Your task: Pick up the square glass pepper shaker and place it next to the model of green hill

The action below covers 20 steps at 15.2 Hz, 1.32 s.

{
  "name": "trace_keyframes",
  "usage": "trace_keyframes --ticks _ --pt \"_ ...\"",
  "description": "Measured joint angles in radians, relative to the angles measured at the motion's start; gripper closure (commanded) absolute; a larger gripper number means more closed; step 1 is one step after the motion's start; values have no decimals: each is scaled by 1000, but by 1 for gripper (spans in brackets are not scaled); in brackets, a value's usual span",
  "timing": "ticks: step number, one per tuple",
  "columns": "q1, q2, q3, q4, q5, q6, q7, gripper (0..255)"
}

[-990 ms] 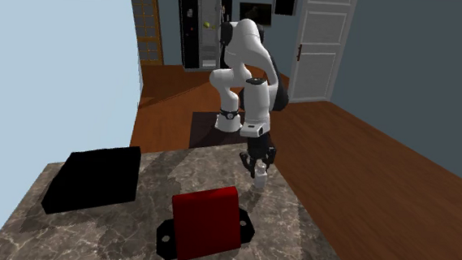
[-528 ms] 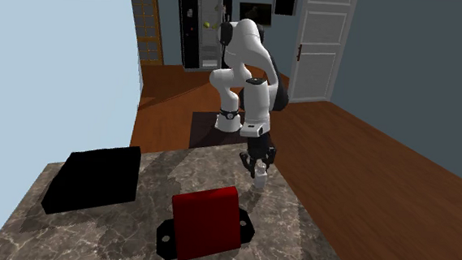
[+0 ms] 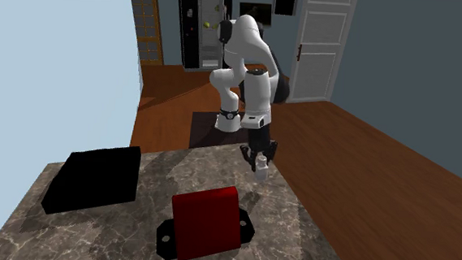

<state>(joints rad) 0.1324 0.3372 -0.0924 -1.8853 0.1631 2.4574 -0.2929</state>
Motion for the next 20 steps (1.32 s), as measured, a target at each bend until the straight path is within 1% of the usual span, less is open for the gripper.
trace_keyframes --ticks 11,20 --pt "6 -68 -9 57 -24 -124 25 255" --pt "8 -109 -13 127 -39 -234 42 255"
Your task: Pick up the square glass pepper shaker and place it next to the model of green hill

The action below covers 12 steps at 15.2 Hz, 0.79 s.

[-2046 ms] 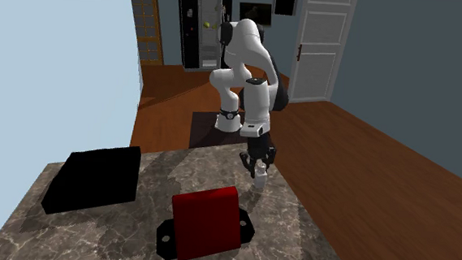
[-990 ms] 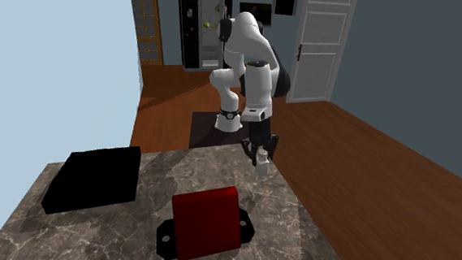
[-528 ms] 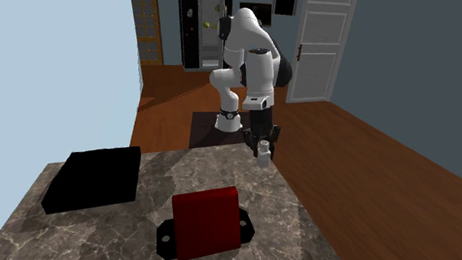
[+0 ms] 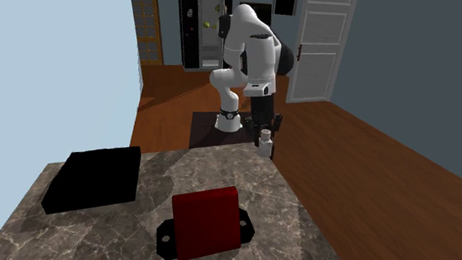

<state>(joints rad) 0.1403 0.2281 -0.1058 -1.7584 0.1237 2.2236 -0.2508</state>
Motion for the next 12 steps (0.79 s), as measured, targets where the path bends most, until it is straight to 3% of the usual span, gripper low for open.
trace_keyframes --ticks 6,12 --pt "0 -12 -2 57 -6 -69 9 255" --pt "-68 -49 -39 9 26 -69 -110 255"
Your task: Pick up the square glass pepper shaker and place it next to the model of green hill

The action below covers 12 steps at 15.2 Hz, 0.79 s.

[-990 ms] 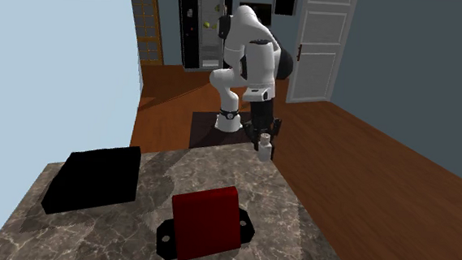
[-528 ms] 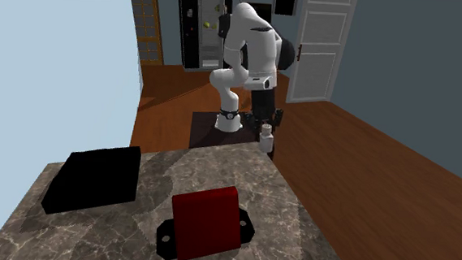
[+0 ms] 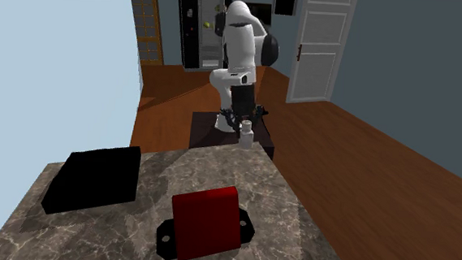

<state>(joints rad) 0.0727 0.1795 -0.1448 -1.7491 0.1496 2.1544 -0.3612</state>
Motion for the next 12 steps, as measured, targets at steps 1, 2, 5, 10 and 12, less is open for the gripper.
trace_keyframes --ticks 1,2,5,10,12 --pt "-13 -2 -7 1 6 -6 -23 255" --pt "-26 -6 -15 -1 12 -11 -45 255" --pt "-67 -19 -39 -20 32 -13 -119 255" --pt "-136 -18 -81 -16 64 -35 -241 255" --pt "-167 -7 -99 8 79 -58 -292 255"
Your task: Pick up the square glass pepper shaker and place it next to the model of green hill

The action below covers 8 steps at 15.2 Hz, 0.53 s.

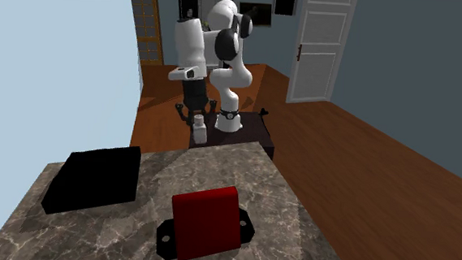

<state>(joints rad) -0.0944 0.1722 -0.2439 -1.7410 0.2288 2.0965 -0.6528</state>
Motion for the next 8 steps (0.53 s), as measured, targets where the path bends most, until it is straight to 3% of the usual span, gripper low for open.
trace_keyframes --ticks 4,8 --pt "-56 15 -32 16 27 -19 -95 255" --pt "-123 75 -60 102 64 -68 -190 255"
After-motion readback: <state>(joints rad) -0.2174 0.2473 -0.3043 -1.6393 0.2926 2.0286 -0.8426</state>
